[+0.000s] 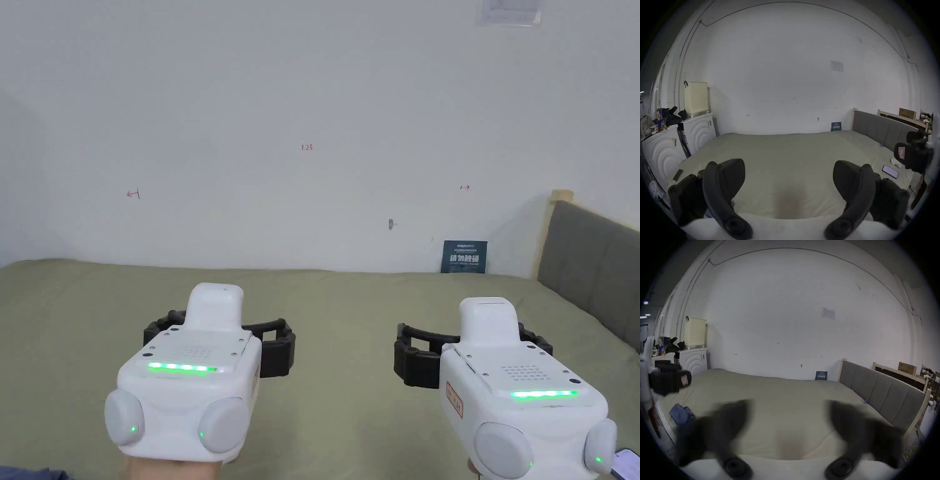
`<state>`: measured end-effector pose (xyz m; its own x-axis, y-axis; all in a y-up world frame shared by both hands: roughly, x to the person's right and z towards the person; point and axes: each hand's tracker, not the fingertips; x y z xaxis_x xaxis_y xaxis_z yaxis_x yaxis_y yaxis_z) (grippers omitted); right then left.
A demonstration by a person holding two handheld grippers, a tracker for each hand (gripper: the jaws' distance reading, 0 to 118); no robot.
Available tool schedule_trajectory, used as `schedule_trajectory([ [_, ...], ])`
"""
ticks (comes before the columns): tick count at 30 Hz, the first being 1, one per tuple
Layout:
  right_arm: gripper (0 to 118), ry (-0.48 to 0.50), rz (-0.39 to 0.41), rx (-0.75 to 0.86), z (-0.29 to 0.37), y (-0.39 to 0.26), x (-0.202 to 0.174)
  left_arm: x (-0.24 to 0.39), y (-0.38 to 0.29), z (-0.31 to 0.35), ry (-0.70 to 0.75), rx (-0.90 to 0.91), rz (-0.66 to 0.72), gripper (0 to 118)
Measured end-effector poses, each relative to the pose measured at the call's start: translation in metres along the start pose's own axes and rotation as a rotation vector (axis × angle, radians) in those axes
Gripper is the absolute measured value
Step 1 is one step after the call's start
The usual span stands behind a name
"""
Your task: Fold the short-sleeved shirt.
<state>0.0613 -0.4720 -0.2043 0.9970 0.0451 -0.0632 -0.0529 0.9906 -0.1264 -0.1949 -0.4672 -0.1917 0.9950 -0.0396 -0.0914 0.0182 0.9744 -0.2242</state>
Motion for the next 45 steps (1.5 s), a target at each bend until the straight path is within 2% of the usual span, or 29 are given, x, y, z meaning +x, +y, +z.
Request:
schedule_trajectory([
  [5,118,-0.001,0.023,0.009,0.001,0.000,0.000,0.002,0.000,0.005,0.017,0.038,-0.001,113],
  [11,118,-0.003,-0.002,0.018,0.004,0.000,0.002,0.002,0.009,0.011,0.006,0.072,0.005,113],
  [16,118,-0.013,0.008,0.019,0.007,0.004,0.005,-0.003,0.011,0.016,0.012,0.083,0.006,113],
  [20,118,0.044,-0.045,-0.025,0.004,0.009,0.009,-0.004,0.013,0.021,-0.001,0.082,0.010,113],
  [22,118,0.057,-0.046,-0.033,0.003,0.011,0.010,-0.002,0.014,0.023,0.008,0.077,0.001,113],
  [25,118,0.028,-0.043,0.007,0.006,0.013,0.005,-0.003,0.015,0.025,0.009,0.084,-0.001,113],
  [28,118,-0.125,-0.024,-0.074,0.003,0.020,-0.006,-0.005,0.016,0.026,0.005,0.079,0.007,113],
  [30,118,-0.180,0.009,-0.140,0.004,0.024,-0.012,-0.006,0.016,0.026,0.001,0.073,0.007,113],
  [31,118,-0.155,0.032,-0.149,0.004,0.025,-0.011,-0.006,0.016,0.026,-0.001,0.071,0.005,113],
  [33,118,-0.044,-0.002,-0.110,0.006,0.025,-0.006,-0.005,0.016,0.027,-0.003,0.068,0.006,113],
  [37,118,-0.021,-0.041,-0.073,0.012,0.029,-0.002,-0.006,0.016,0.027,-0.003,0.062,0.009,113],
  [45,118,0.013,-0.001,-0.049,0.018,0.033,-0.008,-0.008,0.018,0.031,-0.015,0.052,0.024,113],
])
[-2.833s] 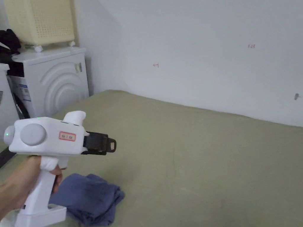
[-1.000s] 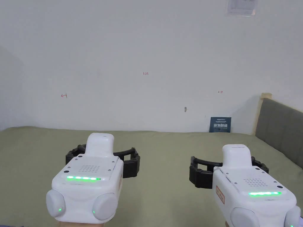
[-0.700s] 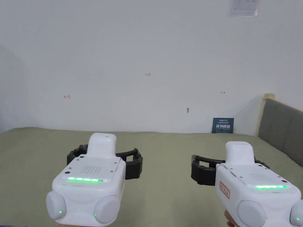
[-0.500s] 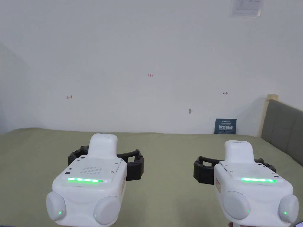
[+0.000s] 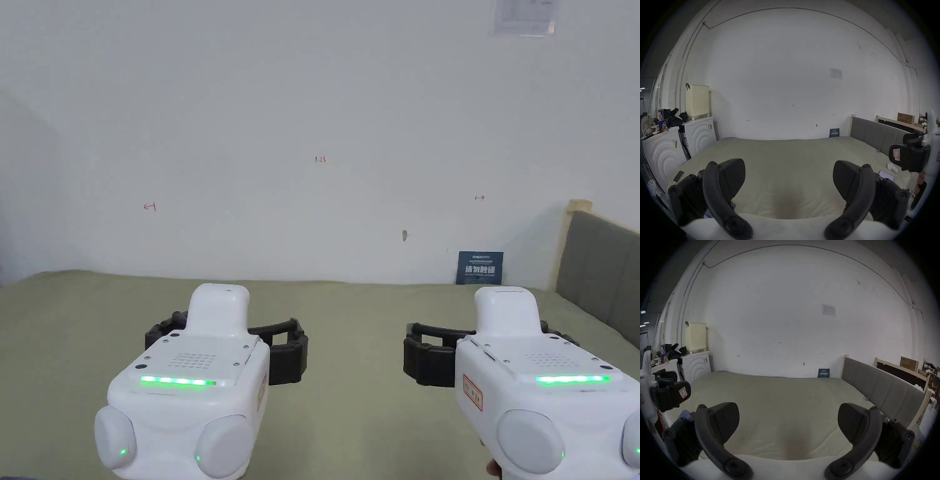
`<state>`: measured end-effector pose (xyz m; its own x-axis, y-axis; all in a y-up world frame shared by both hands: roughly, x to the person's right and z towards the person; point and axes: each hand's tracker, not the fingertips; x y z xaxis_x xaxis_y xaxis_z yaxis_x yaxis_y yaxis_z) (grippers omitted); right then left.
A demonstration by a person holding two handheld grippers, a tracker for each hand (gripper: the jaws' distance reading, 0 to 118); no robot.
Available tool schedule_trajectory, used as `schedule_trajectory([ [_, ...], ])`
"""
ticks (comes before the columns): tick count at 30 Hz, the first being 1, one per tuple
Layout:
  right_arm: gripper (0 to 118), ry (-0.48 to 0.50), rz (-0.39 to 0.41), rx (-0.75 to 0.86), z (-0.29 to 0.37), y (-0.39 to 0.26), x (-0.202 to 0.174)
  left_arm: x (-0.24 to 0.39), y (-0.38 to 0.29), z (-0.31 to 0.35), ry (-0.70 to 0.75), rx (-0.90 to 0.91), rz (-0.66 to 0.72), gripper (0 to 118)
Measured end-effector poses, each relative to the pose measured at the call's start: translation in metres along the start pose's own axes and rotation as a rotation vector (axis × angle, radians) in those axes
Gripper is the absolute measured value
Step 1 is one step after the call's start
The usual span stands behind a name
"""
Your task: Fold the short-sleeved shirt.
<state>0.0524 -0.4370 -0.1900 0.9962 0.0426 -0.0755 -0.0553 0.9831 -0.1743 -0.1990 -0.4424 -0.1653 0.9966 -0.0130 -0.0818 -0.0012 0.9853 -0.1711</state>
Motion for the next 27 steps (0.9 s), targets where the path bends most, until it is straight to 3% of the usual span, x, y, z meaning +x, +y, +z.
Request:
schedule_trajectory([
  [11,118,-0.025,0.014,0.065,-0.003,-0.007,0.001,-0.004,0.003,0.001,0.002,0.003,0.023,113],
  [16,118,0.028,-0.100,-0.039,-0.005,0.001,0.012,-0.002,0.008,0.002,-0.004,0.007,0.012,113],
  [19,118,-0.020,-0.086,-0.022,-0.008,-0.001,0.010,-0.001,0.008,0.001,-0.007,0.004,0.007,113],
  [24,118,-0.129,0.010,0.055,-0.005,-0.007,0.001,0.000,0.007,-0.001,-0.006,-0.014,-0.001,113],
  [27,118,-0.067,0.001,0.035,-0.003,-0.006,0.003,-0.001,0.006,-0.002,-0.001,-0.012,-0.002,113],
])
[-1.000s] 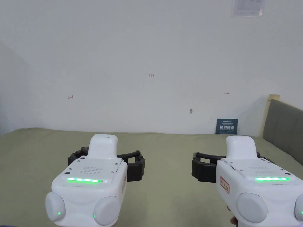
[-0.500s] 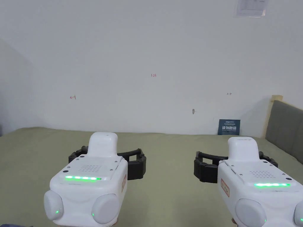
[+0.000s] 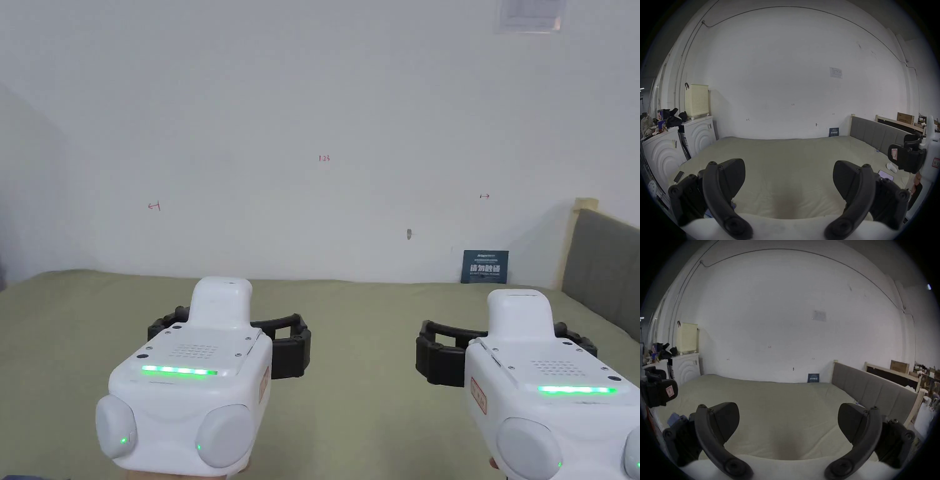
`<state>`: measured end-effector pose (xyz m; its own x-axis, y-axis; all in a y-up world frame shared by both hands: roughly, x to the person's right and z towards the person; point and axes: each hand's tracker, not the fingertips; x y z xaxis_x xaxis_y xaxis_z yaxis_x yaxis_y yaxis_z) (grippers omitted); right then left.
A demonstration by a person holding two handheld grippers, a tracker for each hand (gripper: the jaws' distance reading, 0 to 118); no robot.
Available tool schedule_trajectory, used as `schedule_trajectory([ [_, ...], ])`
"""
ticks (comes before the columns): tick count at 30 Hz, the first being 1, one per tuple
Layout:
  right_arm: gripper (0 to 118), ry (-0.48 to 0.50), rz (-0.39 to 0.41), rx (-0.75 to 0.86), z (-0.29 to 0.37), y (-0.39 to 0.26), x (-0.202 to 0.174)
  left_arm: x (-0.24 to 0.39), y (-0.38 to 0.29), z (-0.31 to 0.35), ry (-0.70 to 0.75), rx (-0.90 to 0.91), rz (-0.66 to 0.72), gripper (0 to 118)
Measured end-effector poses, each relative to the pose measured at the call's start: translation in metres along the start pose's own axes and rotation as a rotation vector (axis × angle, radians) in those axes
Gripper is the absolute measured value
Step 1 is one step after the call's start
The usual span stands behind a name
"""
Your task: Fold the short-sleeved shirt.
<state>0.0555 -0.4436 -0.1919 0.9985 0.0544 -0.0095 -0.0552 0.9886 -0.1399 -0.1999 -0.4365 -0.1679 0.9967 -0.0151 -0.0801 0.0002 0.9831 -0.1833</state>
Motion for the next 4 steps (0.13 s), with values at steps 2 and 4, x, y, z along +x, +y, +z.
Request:
schedule_trajectory([
  [2,118,0.018,-0.005,-0.001,0.0005,0.0002,0.0007,-0.0005,0.0002,-0.0002,0.001,0.000,0.000,113],
  [4,118,0.020,-0.001,0.004,0.0008,-0.0001,0.0000,-0.0007,0.0001,0.0007,-0.002,-0.001,0.000,113],
])
